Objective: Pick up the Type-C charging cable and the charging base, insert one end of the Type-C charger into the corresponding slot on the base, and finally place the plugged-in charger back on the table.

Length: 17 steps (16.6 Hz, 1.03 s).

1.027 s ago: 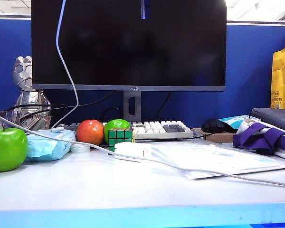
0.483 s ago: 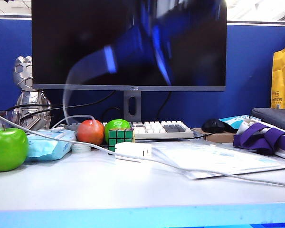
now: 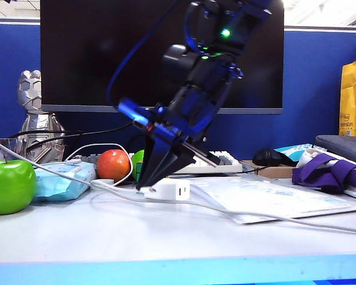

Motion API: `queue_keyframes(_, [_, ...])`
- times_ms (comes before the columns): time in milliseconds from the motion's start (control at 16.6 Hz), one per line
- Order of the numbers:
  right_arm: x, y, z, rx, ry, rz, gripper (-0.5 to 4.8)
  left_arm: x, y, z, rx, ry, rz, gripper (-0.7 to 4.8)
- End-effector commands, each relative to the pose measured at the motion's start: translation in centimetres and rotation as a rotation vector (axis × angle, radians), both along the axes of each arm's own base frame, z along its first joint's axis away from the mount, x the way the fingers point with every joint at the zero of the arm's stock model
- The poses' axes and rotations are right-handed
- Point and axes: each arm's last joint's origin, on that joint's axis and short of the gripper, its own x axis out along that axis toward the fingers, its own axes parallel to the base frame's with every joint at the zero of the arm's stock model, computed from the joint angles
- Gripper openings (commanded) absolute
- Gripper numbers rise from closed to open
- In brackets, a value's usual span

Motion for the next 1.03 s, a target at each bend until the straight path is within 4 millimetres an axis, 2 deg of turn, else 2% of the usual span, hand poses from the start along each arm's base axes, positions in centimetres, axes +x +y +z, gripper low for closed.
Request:
queue_keyframes(60, [-0.4,0.8,-0.5,-0.056,-0.067,0.046,0.18,-0.1,0.0,0.3,-0.005,-0.015,-0.007,-0.05])
queue_keyframes(121, [-0.4,0.8,-0.5,-0.065,-0.063,0.054,0.88,-0.1,0.0,0.3,-0.004,-0.013,-0.007,-0.05])
queue_keyframes(181, [-0.5,0.8,-0.6,-0.073,-0.062,0.059,1.17,-0.1,0.0,0.3,-0.003,-0.014,-0.006,-0.05])
queue_keyframes(363, [-0.5,0.7,-0.5,-0.085,-0.086,0.091,1.17,-0.1,0.0,0.3,-0.002,-0.014,-0.008,-0.05])
queue_keyframes(544, [-1.0,0.6,-0.9,-0.191,-0.174,0.225,1.17,-0.1,0.0,0.1,0.002,0.001,-0.008,-0.05])
queue_keyframes(665, [-1.1,0.9,-1.0,-0.194,-0.205,0.272,1.17,-0.1,0.0,0.1,0.003,0.003,-0.008,-0.05])
queue_keyframes(1027, [-0.9,1.4,-1.6,-0.188,-0.225,0.276,1.17,-0.1,0.0,0.1,0.004,0.006,-0.008,-0.05])
